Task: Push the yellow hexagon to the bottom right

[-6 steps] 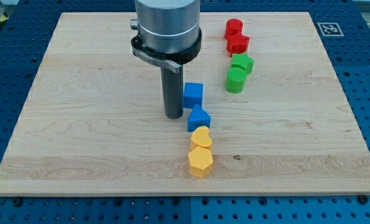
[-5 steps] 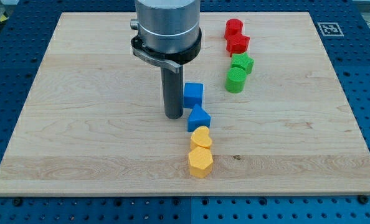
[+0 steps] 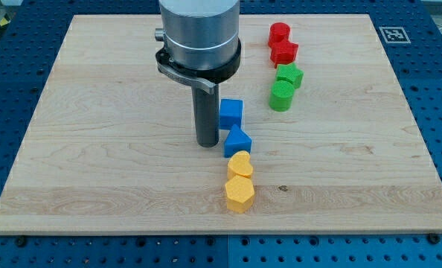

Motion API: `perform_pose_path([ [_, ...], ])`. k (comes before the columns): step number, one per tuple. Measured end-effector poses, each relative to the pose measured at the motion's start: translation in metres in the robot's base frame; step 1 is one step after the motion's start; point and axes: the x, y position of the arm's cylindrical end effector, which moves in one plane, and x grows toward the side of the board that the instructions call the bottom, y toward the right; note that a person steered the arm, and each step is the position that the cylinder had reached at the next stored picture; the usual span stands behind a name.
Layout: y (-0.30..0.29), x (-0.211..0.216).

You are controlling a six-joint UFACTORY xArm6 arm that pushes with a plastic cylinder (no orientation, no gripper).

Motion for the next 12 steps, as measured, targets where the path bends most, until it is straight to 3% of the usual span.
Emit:
perform_pose_path([
  [3, 0.0, 0.095],
  [7, 0.012, 0.08],
  [12, 0.048, 0.095],
])
